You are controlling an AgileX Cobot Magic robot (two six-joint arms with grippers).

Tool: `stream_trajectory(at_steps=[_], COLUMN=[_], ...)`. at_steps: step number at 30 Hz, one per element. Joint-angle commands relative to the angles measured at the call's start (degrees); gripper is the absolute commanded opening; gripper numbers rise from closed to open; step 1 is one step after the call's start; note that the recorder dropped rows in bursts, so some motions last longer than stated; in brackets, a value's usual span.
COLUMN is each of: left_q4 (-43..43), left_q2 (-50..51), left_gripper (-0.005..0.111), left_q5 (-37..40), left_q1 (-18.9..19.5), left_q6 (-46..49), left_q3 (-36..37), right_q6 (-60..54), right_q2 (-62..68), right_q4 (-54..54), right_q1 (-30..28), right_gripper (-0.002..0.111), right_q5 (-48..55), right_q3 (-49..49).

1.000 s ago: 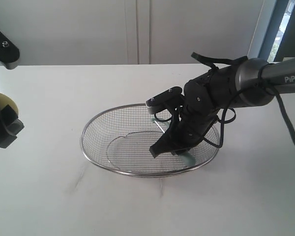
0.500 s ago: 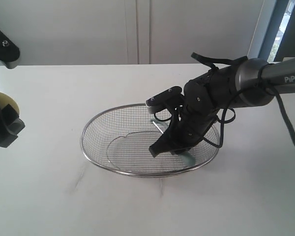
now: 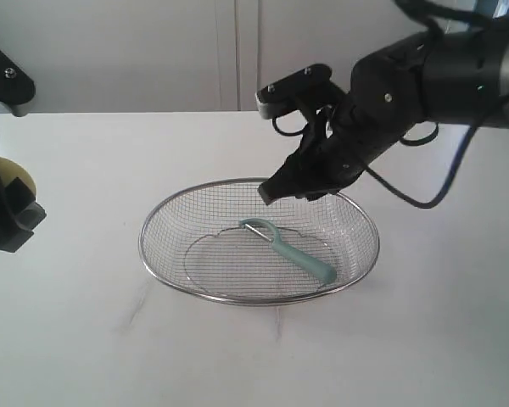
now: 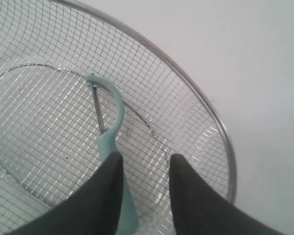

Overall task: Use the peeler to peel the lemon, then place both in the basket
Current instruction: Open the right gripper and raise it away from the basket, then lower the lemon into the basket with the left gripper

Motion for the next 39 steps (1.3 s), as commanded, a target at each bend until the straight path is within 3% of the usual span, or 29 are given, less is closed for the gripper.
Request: stream_trajectory(at_steps=[1,5,9,16,39], left_q4=[-1.29,-2.92,-4.56,-4.85,-4.85], left_q2=[-0.59,-0.59,-0.59,-0.59,-0.59], left_gripper=[0.0,0.0,0.0,0.0,0.0], left_q5=[-1.37,-2.23,-2.58,-2.99,-3.61], left_q1=[0.21,0.21,0.21,0.21,0.21], left_q6=[-0.41,-0.41,-0.41,-0.41,-0.41], left_q3=[-0.38,-0.38,-0.38,-0.38,-0.38], right_q6=[-0.46,-0.46,-0.46,-0.46,-0.03], right_q2=[-7.78,-12.99,-14.93,-17.72,-23.27], right_q4=[-5.68,-10.06,-12.42,-12.06,-10.56], right_q1=[-0.23,-0.23,-0.23,-0.23,-0.23], right_gripper=[0.031,0.031,0.028,0.001,0.0], right_q5=[9.16,19.78,23.81,30.52,31.61], right_q3=[-0.42,-0.31,-0.09,-0.09,2.61])
